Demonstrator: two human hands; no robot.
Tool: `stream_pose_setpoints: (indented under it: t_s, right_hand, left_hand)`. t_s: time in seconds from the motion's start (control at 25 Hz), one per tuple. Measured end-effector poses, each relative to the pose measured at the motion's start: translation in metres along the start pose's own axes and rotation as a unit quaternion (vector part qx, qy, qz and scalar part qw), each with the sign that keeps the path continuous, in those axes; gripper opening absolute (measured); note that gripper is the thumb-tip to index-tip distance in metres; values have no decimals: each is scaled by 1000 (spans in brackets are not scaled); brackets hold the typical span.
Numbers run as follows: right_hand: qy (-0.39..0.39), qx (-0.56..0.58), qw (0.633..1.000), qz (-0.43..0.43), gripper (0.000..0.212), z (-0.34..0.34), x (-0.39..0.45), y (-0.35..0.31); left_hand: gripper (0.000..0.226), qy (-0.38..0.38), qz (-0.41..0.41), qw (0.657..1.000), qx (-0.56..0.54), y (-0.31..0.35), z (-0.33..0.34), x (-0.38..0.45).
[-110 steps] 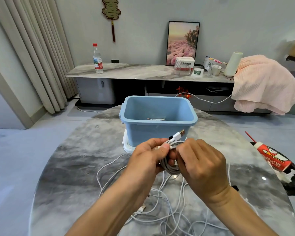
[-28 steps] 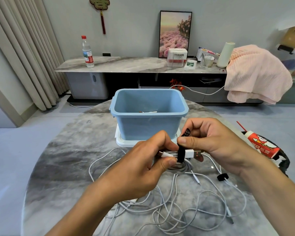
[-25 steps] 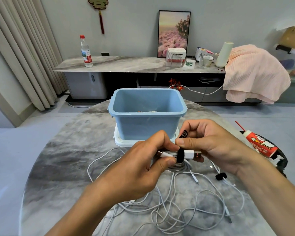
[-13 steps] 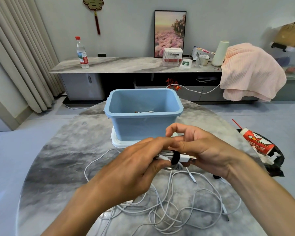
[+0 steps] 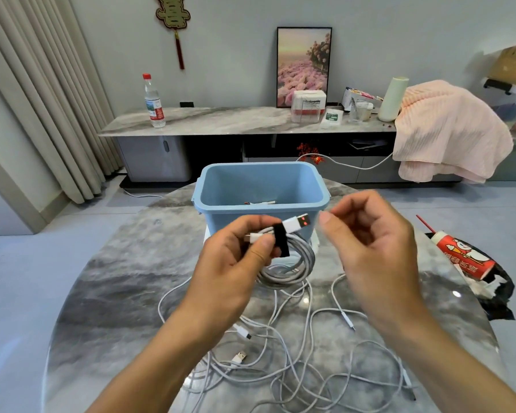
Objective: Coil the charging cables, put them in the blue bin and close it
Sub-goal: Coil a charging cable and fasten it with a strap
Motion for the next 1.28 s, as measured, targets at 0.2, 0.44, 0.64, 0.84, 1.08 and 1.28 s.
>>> stream_pose_setpoints:
  t_s: [0.2,0.44,0.64,0.84,1.08,1.28]
  right_hand:
    - [-10,-201,965,-169,9,25,-34,-37]
    - [-19,-475,829,-295,15,51,-49,-44]
    - [-28,-499,805,-318,7,54,-45,-46]
    - [-69,-460,789,-401,18,56,-49,-45]
    - [-66,-453,768,-448,12,53,-51,-48]
    - [-41,-435,782,-444,10,44,-47,-52]
  left_hand:
    - [20,57,-52,990,-122,-13,-11,4]
    - [15,86,-108,983,-121,-23,-18,1]
    - [15,72,-135,982,-112,-29,-13,-1]
    - [15,52,-121,989,-71,-28,-11,-2]
    - [12,-5,-39,998,51,-14,-3,-1]
    - [14,-31,33,982,183,3,3,-2]
Point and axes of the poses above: each hand's wrist, its own x-axis towards the middle knuckle, its own z-axis out of the palm, y = z × x, the point moved 9 cm from there along x, towards the middle knuckle, and after that the axes turned 10 degrees about -x, right-handed, at the moved point
